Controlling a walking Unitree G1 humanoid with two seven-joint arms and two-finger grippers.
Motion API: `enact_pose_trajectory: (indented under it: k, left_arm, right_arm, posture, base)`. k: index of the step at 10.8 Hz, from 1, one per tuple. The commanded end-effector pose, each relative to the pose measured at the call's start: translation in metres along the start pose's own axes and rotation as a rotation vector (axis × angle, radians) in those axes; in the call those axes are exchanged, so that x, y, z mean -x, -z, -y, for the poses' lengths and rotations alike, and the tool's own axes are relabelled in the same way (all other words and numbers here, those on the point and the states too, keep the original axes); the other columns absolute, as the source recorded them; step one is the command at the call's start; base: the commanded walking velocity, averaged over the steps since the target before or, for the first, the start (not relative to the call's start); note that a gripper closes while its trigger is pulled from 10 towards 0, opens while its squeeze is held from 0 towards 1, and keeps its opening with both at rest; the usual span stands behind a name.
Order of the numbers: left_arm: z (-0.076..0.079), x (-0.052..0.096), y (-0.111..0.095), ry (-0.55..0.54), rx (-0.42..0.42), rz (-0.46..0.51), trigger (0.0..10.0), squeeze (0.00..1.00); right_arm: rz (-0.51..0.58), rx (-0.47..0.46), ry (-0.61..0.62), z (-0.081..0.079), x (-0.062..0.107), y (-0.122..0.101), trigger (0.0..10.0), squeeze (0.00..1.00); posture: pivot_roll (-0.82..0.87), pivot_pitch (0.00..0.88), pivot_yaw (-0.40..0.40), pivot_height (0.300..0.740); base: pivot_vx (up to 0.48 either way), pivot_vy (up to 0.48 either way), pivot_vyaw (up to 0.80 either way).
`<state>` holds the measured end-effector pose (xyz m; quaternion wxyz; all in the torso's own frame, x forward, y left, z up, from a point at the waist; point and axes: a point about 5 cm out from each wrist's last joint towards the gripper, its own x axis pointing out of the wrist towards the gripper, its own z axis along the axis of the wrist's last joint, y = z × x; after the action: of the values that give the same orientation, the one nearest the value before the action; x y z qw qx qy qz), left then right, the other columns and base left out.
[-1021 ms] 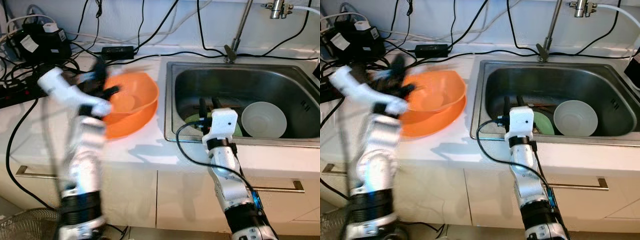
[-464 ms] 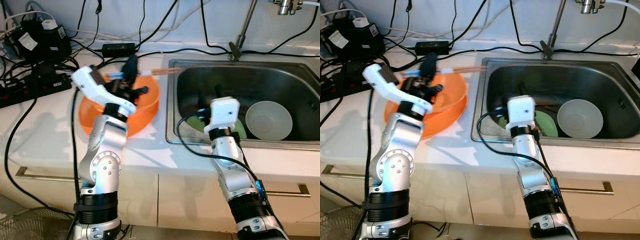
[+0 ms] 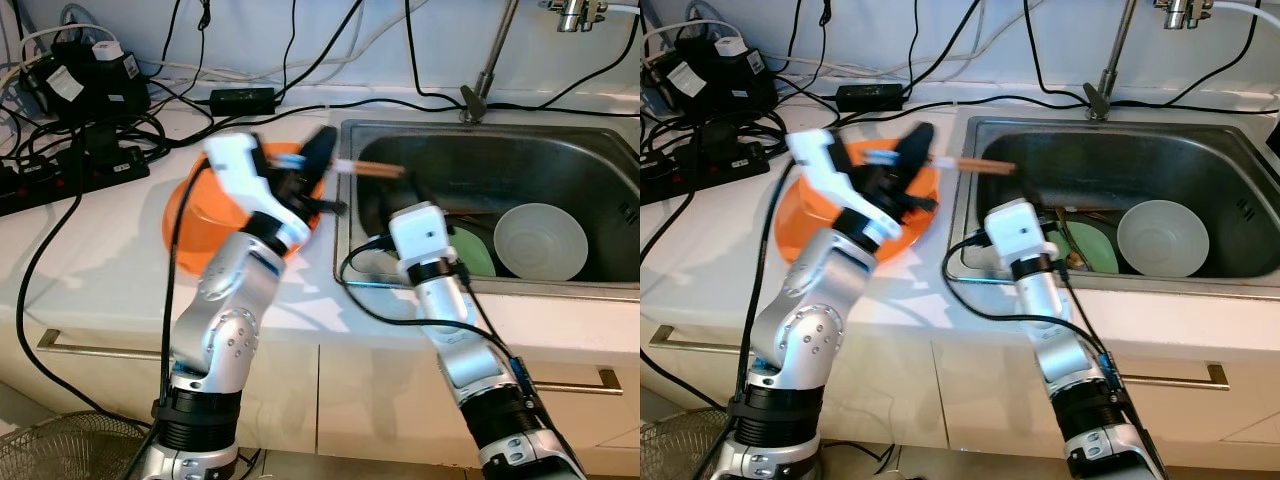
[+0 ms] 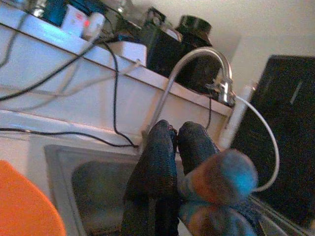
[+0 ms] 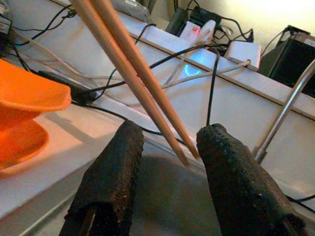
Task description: Kitchen organization
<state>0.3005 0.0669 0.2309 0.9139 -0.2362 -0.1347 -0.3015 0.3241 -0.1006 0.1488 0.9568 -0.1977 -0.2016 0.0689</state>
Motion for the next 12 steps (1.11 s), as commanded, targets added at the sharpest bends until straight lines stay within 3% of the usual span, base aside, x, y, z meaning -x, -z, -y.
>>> enact_pose_trajectory:
  k: [1,8,9,10,12]
  left_arm:
    - [0.004,0.002,-0.001,0.029,-0.024,-0.01,10.0,0.0]
    - [0.009,0.007,0.013,0.085,-0.079,-0.105,10.0,0.0]
    - [0.009,0.007,0.013,0.084,-0.082,-0.107,10.0,0.0]
    - [0.009,0.007,0.013,0.082,-0.085,-0.107,10.0,0.0]
    - [0.005,0.008,0.013,0.05,-0.108,-0.101,10.0,0.0]
  right_arm:
    - [0.011,0.007,-0.003,-0.003,-0.003,-0.003,10.0,0.0]
    - [0.015,0.001,0.004,-0.007,-0.004,-0.006,10.0,0.0]
    - [0.015,-0.001,0.003,-0.007,-0.004,-0.006,4.0,0.0]
    - [0.015,-0.003,0.002,-0.007,-0.004,-0.006,0.0,0.0]
    - [0.013,-0.008,0.0,-0.008,-0.003,-0.006,0.0,0.0]
  posture:
    - [0.09,0.0,0.065,0.74]
    - [0.1,0.0,0.066,0.74]
    - [0.1,0.0,0.066,0.74]
    - [0.1,0.0,0.066,0.74]
    - [0.1,0.0,0.067,0.74]
  base:
    - [0.0,0.0,0.0]
    - [0.0,0.0,0.0]
    - [0.0,0.0,0.0]
    - [0.0,0.0,0.0]
    - [0.0,0.0,0.0]
